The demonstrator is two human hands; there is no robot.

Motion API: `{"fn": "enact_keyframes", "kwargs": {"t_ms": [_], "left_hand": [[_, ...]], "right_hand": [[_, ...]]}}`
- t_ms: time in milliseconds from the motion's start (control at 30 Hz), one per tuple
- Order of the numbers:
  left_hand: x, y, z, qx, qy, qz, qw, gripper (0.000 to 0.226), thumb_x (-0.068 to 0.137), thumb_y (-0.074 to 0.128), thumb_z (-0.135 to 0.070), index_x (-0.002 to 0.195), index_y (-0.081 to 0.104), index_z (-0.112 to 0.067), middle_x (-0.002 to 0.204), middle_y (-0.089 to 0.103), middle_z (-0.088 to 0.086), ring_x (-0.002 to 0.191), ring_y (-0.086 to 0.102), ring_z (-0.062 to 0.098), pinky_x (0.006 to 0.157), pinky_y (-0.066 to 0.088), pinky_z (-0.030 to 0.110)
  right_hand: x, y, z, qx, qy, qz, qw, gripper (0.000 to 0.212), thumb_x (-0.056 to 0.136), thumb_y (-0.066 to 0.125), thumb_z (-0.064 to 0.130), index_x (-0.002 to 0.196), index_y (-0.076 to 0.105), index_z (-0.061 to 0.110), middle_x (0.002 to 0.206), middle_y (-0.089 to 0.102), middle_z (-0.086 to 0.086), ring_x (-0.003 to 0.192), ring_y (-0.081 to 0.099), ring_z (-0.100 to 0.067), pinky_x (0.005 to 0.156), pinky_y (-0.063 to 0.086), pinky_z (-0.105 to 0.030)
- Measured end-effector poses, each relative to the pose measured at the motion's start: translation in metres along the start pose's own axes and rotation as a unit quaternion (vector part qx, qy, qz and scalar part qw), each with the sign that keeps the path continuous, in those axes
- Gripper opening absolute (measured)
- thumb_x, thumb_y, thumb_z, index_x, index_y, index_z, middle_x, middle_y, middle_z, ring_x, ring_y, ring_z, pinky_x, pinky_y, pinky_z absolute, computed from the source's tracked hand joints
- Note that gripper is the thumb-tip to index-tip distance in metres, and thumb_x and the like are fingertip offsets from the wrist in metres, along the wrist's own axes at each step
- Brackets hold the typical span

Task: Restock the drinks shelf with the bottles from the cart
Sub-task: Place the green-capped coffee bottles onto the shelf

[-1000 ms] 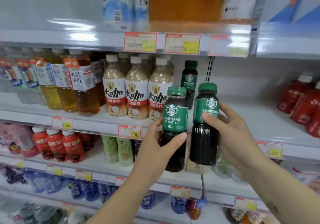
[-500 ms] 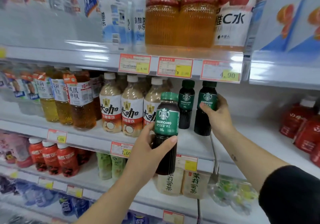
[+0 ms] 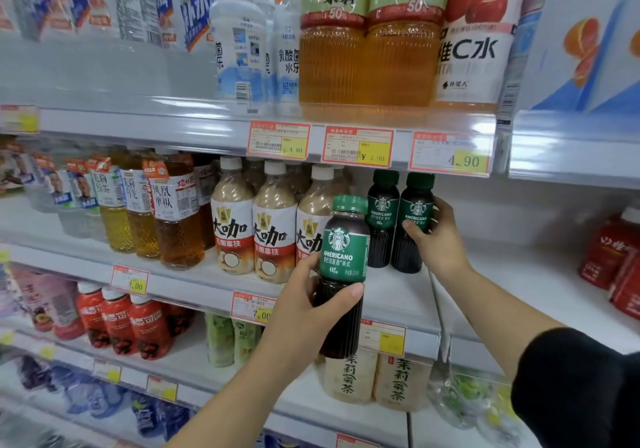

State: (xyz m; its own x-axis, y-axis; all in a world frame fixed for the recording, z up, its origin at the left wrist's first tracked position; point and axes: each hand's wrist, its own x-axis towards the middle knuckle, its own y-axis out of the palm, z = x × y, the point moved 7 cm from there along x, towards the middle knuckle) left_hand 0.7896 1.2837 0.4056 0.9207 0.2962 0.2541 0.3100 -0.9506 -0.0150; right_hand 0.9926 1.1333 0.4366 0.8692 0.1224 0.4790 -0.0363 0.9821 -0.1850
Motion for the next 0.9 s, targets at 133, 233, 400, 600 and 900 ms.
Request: {"fn": "enact_keyframes", "kwargs": {"t_ms": [133,233,400,600,900], "left_hand": [[0.001,-0.001,0.000,0.000,0.002,0.000,1.000,0.038,0.079,0.070,-0.026,0.109,0.052,-0.042,0.097,0.069,-0.013,0.085,0.067,0.001,0.066,0.053,0.017],[0.002,-0.001,-0.001,-0.002,0.008,0.002,1.000,0.038,0.080,0.070,-0.024,0.109,0.052,-0.041,0.099,0.069,-0.014,0.089,0.067,0.001,0.068,0.053,0.018],[0.009,0.015,-0.010,0.006,0.038,0.020,0.999,0.045,0.081,0.070,-0.023,0.113,0.048,-0.044,0.108,0.066,-0.018,0.097,0.063,-0.003,0.082,0.051,0.023],[0.023,0.051,-0.018,0.002,0.101,0.036,0.994,0.059,0.071,0.076,-0.030,0.119,0.045,-0.044,0.115,0.064,-0.014,0.109,0.060,0.004,0.092,0.048,0.029],[0.024,0.026,-0.019,0.275,0.150,0.020,0.949,0.051,0.084,0.066,-0.032,0.121,0.037,-0.052,0.121,0.045,-0.034,0.113,0.043,-0.014,0.092,0.035,0.007]], "right_hand": [[-0.002,0.003,-0.001,0.008,0.014,0.005,1.000,0.063,0.084,0.065,0.006,0.137,0.031,0.010,0.113,0.052,-0.003,0.106,0.053,-0.022,0.088,0.044,-0.032],[-0.016,-0.008,0.009,0.003,0.016,-0.018,1.000,0.073,0.081,0.071,0.013,0.140,0.029,0.011,0.123,0.046,-0.001,0.118,0.044,-0.016,0.095,0.036,-0.027],[-0.071,-0.022,0.065,0.066,-0.021,0.045,0.997,0.033,0.083,0.066,0.028,0.114,0.053,0.026,0.106,0.063,0.002,0.096,0.062,-0.014,0.085,0.050,-0.024],[-0.097,-0.001,0.089,0.025,0.004,0.217,0.976,0.055,0.064,0.083,0.036,0.112,0.056,0.031,0.103,0.069,0.013,0.094,0.064,0.002,0.078,0.052,-0.015],[-0.075,-0.004,0.079,-0.036,-0.051,0.153,0.986,0.047,0.072,0.078,0.022,0.112,0.055,0.030,0.107,0.067,0.013,0.098,0.062,0.000,0.085,0.048,-0.016]]}}
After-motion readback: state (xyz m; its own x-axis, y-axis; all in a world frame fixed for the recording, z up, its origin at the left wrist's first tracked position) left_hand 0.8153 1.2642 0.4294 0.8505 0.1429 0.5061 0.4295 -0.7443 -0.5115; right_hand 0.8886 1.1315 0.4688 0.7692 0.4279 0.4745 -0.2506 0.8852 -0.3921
